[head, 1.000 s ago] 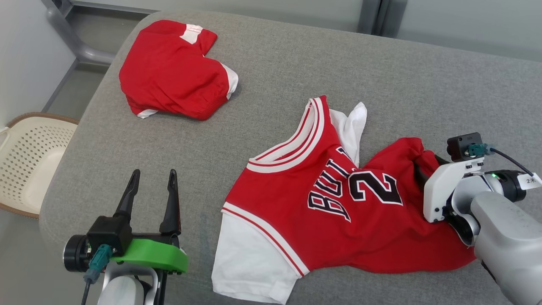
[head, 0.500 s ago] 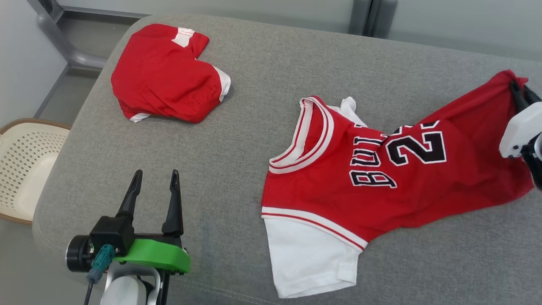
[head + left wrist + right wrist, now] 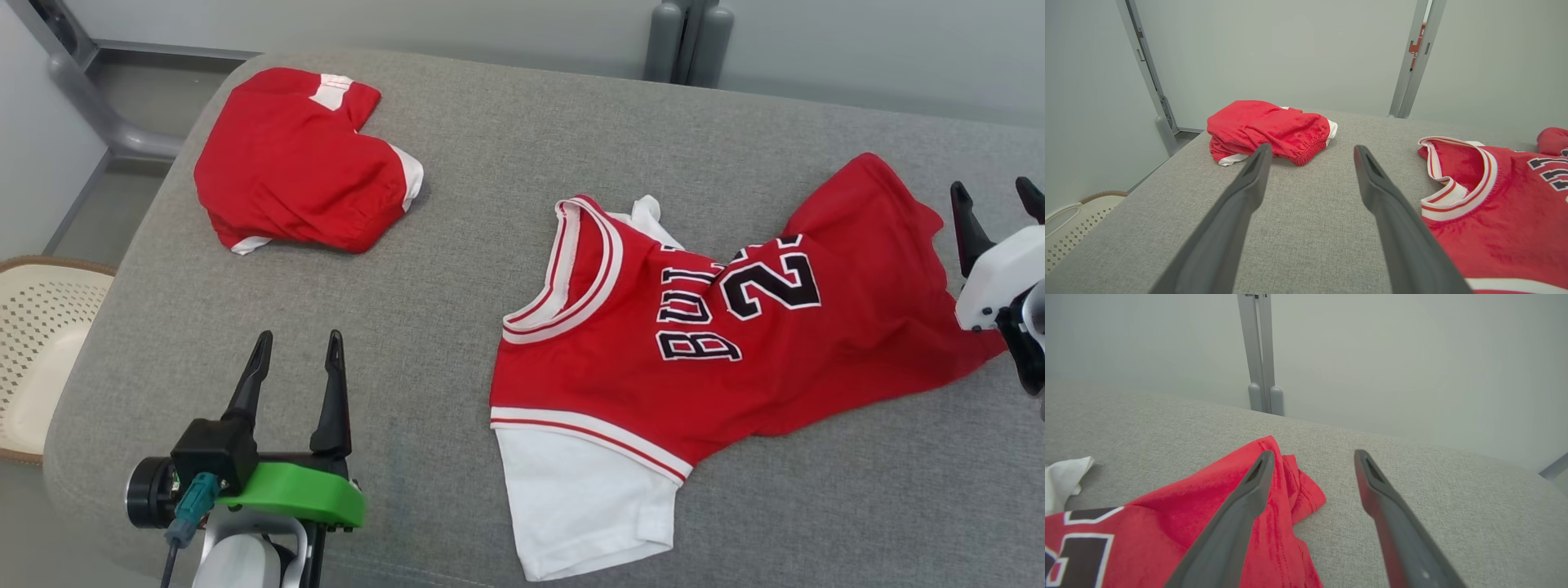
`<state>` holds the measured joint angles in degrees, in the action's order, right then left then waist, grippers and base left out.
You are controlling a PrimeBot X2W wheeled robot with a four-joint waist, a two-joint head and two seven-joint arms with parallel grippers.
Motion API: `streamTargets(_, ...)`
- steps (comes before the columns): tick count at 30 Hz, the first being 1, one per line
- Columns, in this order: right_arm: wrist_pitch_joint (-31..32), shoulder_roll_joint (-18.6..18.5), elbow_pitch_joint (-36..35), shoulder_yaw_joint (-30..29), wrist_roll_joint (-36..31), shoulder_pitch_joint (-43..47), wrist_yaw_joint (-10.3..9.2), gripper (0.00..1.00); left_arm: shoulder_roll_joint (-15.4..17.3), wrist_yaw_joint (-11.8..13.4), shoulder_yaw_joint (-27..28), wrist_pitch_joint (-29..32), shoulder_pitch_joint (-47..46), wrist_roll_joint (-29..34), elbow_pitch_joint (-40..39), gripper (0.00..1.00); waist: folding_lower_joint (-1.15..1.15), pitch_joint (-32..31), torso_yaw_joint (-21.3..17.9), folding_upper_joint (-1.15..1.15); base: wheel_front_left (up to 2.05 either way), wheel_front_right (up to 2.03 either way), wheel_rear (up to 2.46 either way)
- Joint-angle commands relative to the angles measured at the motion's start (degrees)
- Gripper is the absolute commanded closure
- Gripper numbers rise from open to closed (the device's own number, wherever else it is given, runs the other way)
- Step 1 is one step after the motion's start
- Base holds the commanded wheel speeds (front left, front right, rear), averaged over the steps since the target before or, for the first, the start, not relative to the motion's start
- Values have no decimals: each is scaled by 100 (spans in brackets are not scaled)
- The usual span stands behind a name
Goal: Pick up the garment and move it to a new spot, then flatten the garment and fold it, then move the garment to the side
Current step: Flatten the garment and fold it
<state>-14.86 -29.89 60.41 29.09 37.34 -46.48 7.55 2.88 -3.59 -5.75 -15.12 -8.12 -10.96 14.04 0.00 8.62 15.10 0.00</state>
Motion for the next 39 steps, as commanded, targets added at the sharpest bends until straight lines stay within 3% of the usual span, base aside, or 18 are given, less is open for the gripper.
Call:
streamTargets(1,-35,-79,-109,-75,17,186,-12,0,3,-15,28,-4,41,44,-10,0,0,-65,-79,0,0,0,0)
streamTargets(12,-35,-134,-1080,-792,108,1871,-11,0,4,-38,63,-5,118,70,-102,0,0,-22,-148,0,0,0,0)
streamTargets(21,5,-30,-1013,-899,41,2102,-11,0,4,-32,-10,-5,-59,47,-122,0,0,207,-100,0,0,0,0)
streamTargets(23,22,16,-929,-848,36,2031,-12,75,4,-15,-35,-4,-88,36,-107,0,0,237,-85,0,0,0,0)
streamTargets(24,20,42,-914,-833,54,2009,-11,100,4,-9,-39,-5,-99,34,-102,0,0,244,-85,0,0,0,0)
streamTargets(33,-35,139,-1090,-845,187,2151,-11,100,4,35,2,-5,64,12,-43,0,0,55,-350,0,0,0,0)
streamTargets(39,-33,139,-1823,-1164,275,2772,-11,100,5,30,21,-5,124,-19,-32,0,0,-111,-630,0,0,0,0)
